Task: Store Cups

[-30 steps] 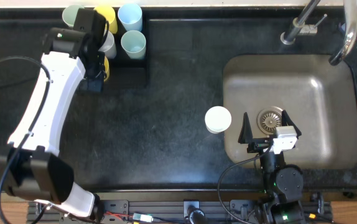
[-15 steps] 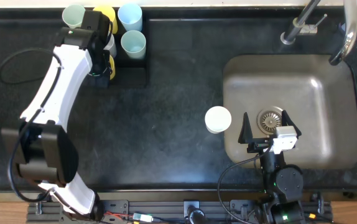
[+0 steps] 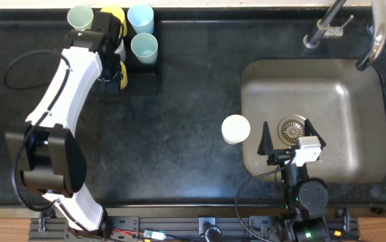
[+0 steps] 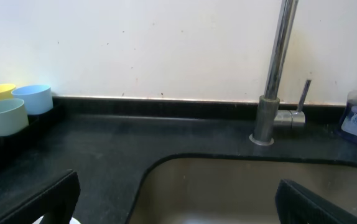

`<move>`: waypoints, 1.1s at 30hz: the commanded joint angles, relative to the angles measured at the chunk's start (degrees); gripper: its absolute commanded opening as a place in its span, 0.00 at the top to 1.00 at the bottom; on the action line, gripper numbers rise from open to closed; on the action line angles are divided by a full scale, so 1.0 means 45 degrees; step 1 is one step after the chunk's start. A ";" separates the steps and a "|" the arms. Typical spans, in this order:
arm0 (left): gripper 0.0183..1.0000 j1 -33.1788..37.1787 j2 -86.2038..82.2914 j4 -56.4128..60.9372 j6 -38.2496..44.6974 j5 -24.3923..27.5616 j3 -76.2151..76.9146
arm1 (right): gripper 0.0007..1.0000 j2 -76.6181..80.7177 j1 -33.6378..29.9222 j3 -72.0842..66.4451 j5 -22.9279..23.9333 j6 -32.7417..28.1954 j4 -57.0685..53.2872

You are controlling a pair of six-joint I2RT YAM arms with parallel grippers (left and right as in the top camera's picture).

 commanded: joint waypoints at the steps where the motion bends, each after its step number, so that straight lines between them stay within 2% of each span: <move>1: 0.67 0.0005 -0.0821 -0.0019 0.0019 -0.0835 -0.0053 | 0.00 -0.0131 -0.0034 -0.0170 0.0136 -0.0044 0.0073; 5: 0.56 -0.0034 -0.2327 0.0427 0.1593 -0.1919 -0.0053 | 0.00 -0.0131 -0.0034 -0.0170 0.0136 -0.0044 0.0073; 7: 0.52 -0.0073 -0.3225 0.1399 0.3803 -0.2754 -0.0102 | 0.00 -0.0131 -0.0034 -0.0170 0.0136 -0.0039 0.0073; 8: 0.47 -0.0121 -0.3740 0.2317 0.5634 -0.3138 -0.0165 | 0.00 -0.0131 -0.0034 -0.0170 0.0136 -0.0039 0.0073; 10: 0.47 -0.0277 -0.4794 0.5003 1.0443 -0.3177 -0.0510 | 0.00 -0.0131 -0.0034 -0.0170 0.0136 -0.0044 0.0073; 11: 0.46 -0.0398 -0.5246 0.6266 1.2565 -0.2890 -0.0743 | 0.00 -0.0131 -0.0034 -0.0170 0.0136 -0.0044 0.0073; 13: 0.35 -0.0733 -0.6363 0.9073 1.6767 -0.1957 -0.1569 | 0.00 -0.0136 -0.0034 -0.0170 0.0136 -0.0044 0.0073; 16: 0.20 -0.0947 -0.8048 1.2036 1.9866 -0.0690 -0.3254 | 0.00 -0.0131 -0.0034 -0.0170 0.0136 -0.0044 0.0073; 20: 0.00 -0.0515 -1.0297 1.4197 2.0905 0.0559 -0.5911 | 0.00 -0.0131 -0.0034 -0.0170 0.0136 -0.0044 0.0073; 25: 0.00 0.0418 -1.3308 1.6184 2.0900 0.1875 -0.9831 | 0.00 -0.0136 -0.0034 -0.0170 0.0136 -0.0044 0.0073; 33: 0.00 0.0821 -1.8481 1.7044 2.0886 0.1982 -1.5659 | 0.00 -0.0136 -0.0034 -0.0170 0.0136 -0.0044 0.0073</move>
